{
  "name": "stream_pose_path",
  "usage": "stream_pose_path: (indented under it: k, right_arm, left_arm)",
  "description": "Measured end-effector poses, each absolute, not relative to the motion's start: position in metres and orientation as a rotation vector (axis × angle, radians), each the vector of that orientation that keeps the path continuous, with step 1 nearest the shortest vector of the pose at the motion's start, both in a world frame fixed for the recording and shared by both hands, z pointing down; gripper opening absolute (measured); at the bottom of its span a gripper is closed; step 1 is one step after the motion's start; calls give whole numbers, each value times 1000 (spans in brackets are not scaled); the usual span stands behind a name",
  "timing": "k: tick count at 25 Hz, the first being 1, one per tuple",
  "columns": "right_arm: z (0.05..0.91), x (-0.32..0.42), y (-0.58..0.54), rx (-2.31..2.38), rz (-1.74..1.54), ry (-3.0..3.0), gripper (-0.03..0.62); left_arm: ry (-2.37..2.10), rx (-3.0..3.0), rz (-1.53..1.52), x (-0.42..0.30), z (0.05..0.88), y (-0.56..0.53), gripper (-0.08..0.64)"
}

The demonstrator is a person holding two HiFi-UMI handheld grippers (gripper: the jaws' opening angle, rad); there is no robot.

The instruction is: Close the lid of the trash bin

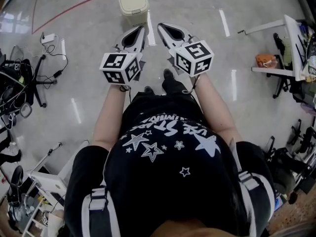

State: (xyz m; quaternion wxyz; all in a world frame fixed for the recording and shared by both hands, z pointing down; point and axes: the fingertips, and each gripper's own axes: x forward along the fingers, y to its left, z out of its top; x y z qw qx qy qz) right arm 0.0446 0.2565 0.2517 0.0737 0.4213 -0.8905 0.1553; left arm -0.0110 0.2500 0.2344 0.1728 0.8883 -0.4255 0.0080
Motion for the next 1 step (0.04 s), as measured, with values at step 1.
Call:
stream_pose_path:
  k: [1]
  right_arm:
    - [250, 47, 258, 1267, 465, -2674, 2]
  left_arm:
    - [-1205, 2524, 22, -8, 233, 252, 11]
